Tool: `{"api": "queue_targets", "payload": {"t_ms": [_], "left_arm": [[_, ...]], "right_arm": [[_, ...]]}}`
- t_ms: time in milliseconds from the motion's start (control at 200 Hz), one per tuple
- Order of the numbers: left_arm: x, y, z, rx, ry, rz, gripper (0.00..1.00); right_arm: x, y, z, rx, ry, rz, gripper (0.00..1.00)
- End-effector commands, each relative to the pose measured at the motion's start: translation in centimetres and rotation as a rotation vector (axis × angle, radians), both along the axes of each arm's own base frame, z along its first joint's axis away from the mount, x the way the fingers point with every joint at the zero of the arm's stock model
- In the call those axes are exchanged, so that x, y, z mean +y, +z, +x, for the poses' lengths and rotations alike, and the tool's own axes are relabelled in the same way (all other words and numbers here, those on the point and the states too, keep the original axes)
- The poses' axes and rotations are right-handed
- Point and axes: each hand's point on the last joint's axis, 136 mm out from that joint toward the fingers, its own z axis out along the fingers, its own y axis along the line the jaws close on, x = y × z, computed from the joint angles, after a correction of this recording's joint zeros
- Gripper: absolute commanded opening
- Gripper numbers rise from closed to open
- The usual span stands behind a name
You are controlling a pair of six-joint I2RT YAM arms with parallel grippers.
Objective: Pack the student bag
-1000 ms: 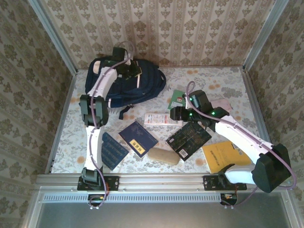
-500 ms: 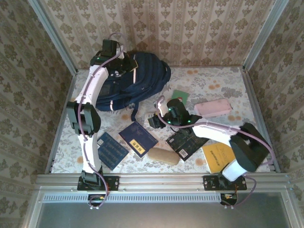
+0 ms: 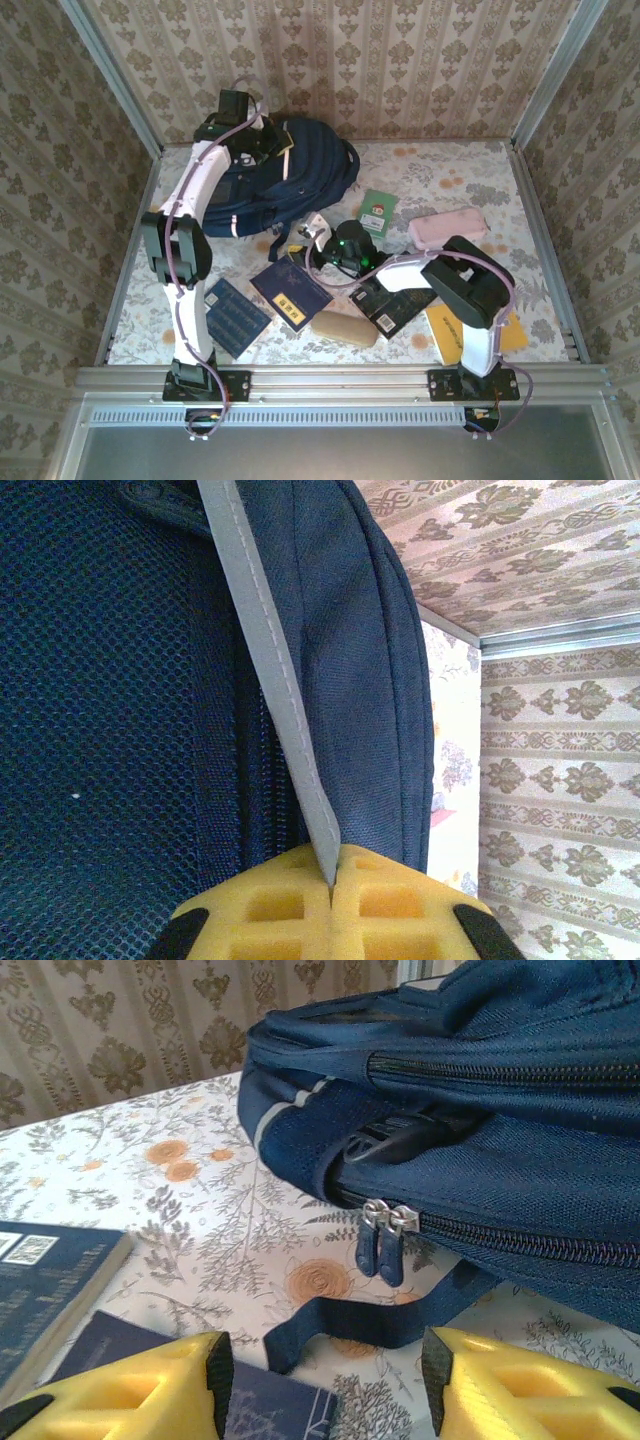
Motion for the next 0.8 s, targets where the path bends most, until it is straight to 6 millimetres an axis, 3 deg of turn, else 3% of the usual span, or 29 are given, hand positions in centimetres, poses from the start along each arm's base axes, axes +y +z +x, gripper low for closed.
{"api": "queue_targets", "payload": {"t_ms": [0,125,350,460,630,795], "left_arm": [[-0.7,7.8,-0.7,-0.183,-0.032,-0.108,0.0],[-1.0,7.8,-0.6,-0.174,-0.042,-0.13,0.0],[-1.2,8.0,-0.8,-0.169,-0.052,-0.145,0.0],[-1.4,8.2,-1.0,-0.164,-0.057,-0.157,0.0],[-1.4,8.4,-1.7,-0.163,-0.056,-0.16,0.0],[-1.7,8.2,-2.3,-0.156,-0.064,-0.16,0.0]], "right_arm": [[1.3,2.0,0.9,-0.135,-0.039,0.066,0.55],[1.8,0.8,2.1,-0.148,-0.108,0.052,0.53],[2.9,0.6,3.8,-0.111,-0.159,0.048,0.5],[2.1,0.9,4.4,-0.07,-0.242,0.073,0.47],[1.5,1.3,1.8,-0.095,-0.263,0.067,0.46],[0.3,-0.7,0.2,-0.098,-0.293,0.04,0.45]]}}
